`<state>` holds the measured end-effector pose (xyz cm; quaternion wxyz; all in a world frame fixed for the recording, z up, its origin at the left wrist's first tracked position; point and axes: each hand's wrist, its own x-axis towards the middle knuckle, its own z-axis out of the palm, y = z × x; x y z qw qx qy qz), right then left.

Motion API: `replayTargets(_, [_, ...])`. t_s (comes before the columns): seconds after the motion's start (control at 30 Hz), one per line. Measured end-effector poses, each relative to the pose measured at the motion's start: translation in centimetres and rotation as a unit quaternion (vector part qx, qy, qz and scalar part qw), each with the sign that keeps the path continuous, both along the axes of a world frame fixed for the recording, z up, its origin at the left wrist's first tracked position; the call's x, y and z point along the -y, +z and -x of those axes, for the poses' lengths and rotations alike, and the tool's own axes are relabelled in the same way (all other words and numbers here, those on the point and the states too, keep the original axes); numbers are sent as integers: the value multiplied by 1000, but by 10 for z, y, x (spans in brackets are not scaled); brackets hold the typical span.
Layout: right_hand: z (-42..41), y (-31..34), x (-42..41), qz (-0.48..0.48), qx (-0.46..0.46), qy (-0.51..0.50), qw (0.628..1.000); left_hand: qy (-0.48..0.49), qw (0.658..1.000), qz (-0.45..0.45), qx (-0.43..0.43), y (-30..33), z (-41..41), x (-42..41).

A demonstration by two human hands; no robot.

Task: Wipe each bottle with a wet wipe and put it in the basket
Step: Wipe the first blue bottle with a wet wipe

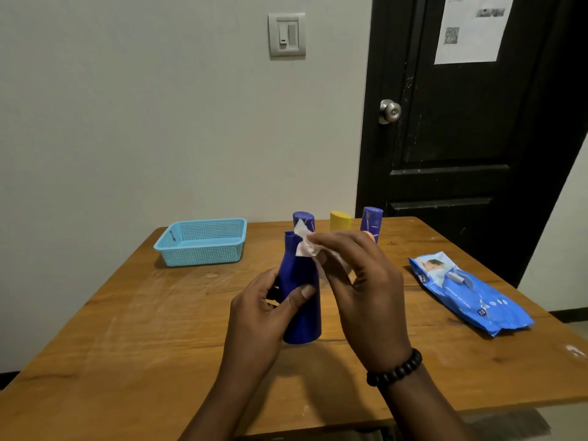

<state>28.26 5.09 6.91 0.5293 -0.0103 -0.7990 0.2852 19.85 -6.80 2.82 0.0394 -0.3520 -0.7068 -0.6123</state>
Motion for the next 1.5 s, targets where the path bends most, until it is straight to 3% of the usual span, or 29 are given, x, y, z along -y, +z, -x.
replayTargets(0.23, [-1, -14, -2, 20, 27, 77, 996, -18, 994, -77, 82, 13, 3, 1])
replayTargets(0.37, [-7, -34, -3, 32, 69, 101, 992, -6, 973, -158, 167, 18, 8, 2])
replayTargets(0.53, [-12, -39, -14, 68, 141, 123, 980, 15, 949, -198, 247, 15, 14, 8])
replayTargets(0.73, [-2, -14, -13, 177, 85, 119, 973, -14, 921, -232, 313, 19, 12, 4])
replayTargets(0.87, [6, -3, 2, 70, 45, 77, 994, -31, 894, -270, 356, 25, 7, -1])
replayTargets(1.0, [7, -28, 13, -8, -1, -28, 1000, -32, 875, -291, 386, 25, 4, -4])
replayTargets(1.17, [7, -43, 24, 111, -51, -21, 992, -39, 831, -332, 445, 18, -1, -9])
replayTargets(1.3, [7, -46, 26, 97, -34, 12, 995, -49, 774, -379, 504, 21, -1, -16])
replayTargets(1.37, [3, -47, 22, 97, -16, 52, 994, -53, 769, -392, 503, 22, 3, -15])
replayTargets(1.5, [-1, -44, 15, 232, 7, 90, 968, -88, 782, -373, 492, 17, 8, -6])
